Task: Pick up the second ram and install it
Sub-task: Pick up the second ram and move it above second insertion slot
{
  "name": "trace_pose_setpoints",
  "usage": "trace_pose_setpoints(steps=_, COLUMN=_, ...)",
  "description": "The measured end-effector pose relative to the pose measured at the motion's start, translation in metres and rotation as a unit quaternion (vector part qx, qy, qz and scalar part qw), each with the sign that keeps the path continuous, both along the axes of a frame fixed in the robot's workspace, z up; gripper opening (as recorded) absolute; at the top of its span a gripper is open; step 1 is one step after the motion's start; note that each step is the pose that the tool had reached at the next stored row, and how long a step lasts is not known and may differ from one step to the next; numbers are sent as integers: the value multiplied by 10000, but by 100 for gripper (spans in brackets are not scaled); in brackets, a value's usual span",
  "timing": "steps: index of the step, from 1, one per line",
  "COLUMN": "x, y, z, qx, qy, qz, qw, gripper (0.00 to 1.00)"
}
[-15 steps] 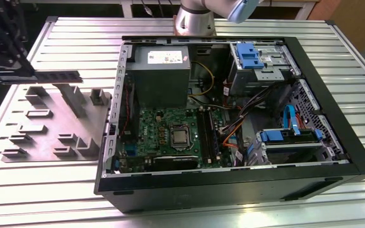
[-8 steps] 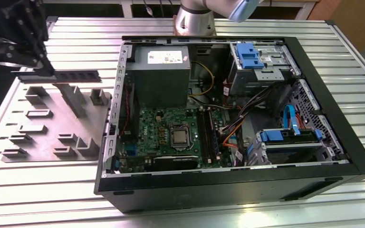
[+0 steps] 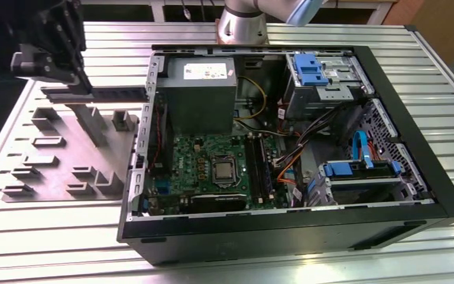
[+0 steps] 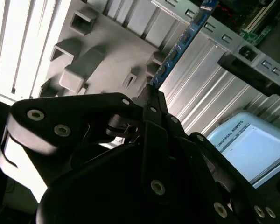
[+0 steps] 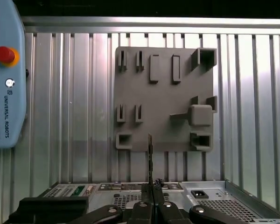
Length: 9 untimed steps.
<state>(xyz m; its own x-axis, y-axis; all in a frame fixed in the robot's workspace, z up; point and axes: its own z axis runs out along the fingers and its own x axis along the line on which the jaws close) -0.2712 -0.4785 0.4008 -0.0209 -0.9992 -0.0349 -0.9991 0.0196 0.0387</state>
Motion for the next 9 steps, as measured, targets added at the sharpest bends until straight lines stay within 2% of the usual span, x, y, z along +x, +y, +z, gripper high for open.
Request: trace_pose_setpoints(steps=9, x=279, y=0, z=0, qx=0, qy=1, qz=2, qw=10000, gripper=11)
